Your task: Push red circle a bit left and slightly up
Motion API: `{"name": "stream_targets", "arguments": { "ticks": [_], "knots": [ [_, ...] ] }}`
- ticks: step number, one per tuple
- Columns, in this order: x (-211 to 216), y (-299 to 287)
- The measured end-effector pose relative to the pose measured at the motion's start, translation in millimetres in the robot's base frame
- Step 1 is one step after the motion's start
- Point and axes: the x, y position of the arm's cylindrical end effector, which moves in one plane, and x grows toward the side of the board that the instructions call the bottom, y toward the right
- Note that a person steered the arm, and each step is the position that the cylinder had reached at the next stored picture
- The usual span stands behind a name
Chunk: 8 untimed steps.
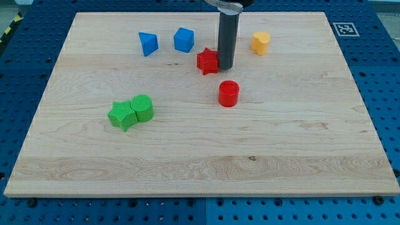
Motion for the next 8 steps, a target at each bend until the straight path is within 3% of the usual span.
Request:
{"name": "stream_targets", "arguments": {
  "ticks": [2,4,8],
  "knots": [
    [41,46],
    [85,53],
    [85,22]
  ]
}}
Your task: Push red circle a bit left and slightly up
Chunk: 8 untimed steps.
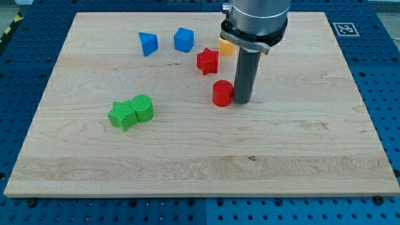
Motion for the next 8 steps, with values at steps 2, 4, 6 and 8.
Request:
{"name": "stream_targets", "arguments": {
  "ticks": [2,4,6,8],
  "knots": [
    [4,4],
    [18,4],
    [19,-12],
    [15,-20]
  ]
}}
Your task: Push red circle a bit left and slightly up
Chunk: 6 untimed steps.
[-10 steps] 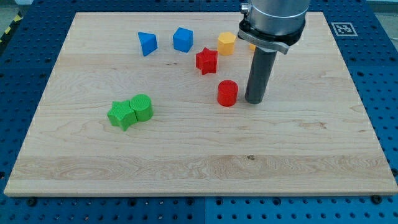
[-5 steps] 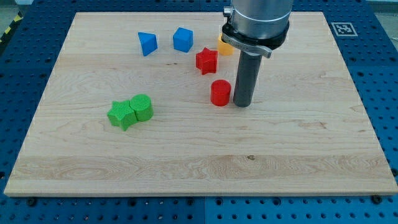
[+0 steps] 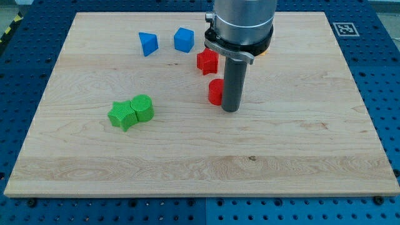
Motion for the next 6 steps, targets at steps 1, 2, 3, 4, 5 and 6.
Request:
{"name": "stream_targets", "arguments": {
  "ticks": [1,2,3,4,5,6],
  "knots": [
    [-5,0],
    [-6,0],
    [-11,0],
    [-11,0],
    [13,4],
    [26,1]
  ]
}}
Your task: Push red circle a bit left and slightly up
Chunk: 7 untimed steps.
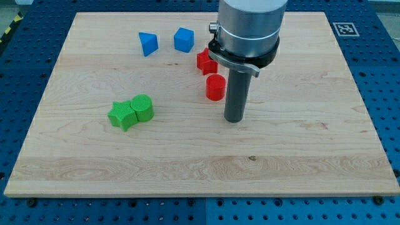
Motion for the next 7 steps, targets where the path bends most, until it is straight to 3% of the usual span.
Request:
{"name": "stream_targets", "arguments": {
  "ticks": [7],
  "knots": [
    [-27,-19]
  ]
}}
